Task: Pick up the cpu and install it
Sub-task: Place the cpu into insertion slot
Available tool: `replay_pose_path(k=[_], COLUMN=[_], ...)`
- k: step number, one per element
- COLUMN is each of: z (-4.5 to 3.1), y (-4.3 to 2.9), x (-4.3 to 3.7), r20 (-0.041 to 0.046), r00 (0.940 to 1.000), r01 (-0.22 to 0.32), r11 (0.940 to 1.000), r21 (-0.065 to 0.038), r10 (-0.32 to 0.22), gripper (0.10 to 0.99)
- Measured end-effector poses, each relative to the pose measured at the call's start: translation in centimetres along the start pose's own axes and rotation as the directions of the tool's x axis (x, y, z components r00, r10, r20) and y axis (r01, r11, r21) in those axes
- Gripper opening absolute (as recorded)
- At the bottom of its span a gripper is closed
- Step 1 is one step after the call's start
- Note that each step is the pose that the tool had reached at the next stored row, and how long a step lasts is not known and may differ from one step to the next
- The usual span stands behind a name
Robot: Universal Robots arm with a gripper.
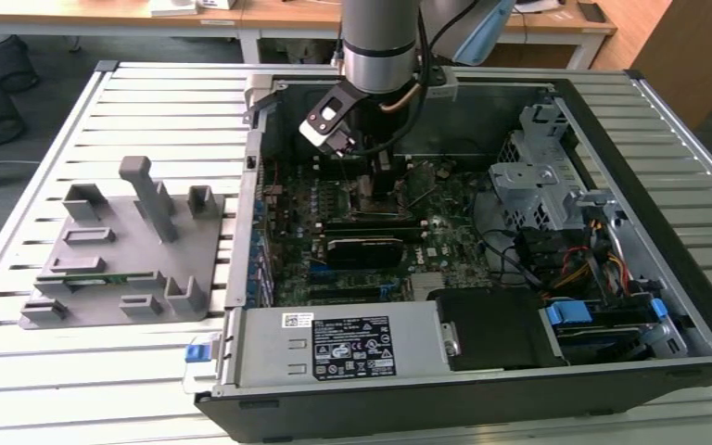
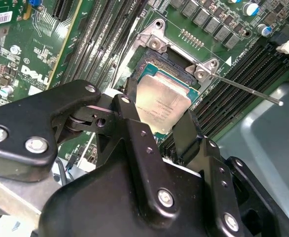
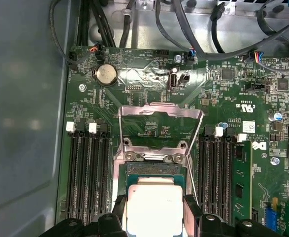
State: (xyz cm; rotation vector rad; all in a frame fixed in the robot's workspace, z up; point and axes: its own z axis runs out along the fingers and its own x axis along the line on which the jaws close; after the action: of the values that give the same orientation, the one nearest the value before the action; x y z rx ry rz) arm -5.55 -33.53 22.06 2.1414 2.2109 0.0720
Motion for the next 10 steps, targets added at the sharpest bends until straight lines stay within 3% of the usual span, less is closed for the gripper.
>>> replay_pose_path(k=[10], z=[0.83], y=[-0.05], x=[0.01], r20=[0.0005], r00=[1.0], r01=[-0.004], r11=[1.0], r21=[0.0], r10=[0.004], gripper=[0.537])
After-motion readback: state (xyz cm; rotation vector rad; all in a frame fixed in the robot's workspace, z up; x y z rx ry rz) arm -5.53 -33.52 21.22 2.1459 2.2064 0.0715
